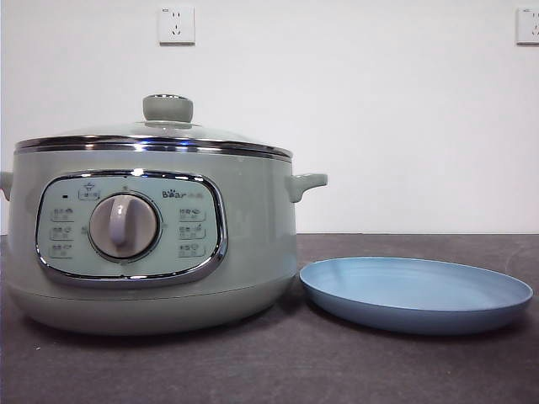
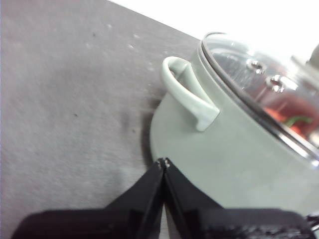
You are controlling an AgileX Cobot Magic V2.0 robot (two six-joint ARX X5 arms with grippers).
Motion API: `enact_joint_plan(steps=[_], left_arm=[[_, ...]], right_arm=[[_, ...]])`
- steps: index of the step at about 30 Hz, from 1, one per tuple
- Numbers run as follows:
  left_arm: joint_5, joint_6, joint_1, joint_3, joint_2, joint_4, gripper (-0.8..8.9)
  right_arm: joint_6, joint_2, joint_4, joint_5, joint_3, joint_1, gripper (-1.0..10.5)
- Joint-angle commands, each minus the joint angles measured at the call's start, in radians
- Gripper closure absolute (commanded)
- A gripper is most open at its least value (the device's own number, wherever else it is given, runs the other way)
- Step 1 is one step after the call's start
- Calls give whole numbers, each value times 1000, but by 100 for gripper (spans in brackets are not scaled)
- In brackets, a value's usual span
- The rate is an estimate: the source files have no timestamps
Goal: Take the pumpkin out from the steamer,put the pumpkin in the blue plate,close the lid
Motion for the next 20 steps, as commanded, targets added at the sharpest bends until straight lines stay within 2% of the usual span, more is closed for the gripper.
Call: enact_joint_plan(steps=[1, 5, 10, 15, 20], left_arm=[[22, -55, 4, -8, -2, 34, 817], [43, -119, 4, 31, 2, 38, 821], [39, -120, 4, 183, 66, -11, 821], [43, -34, 4, 371, 245, -19, 821], [86, 105, 3, 541, 405, -65, 821]], right_arm=[[59, 1, 15, -3, -9, 2, 963], [79, 3, -4, -29, 21, 2, 963], [75, 69, -46, -28, 150, 2, 963], [-23, 199, -45, -28, 314, 2, 963], [-141, 336, -47, -29, 459, 2, 963]])
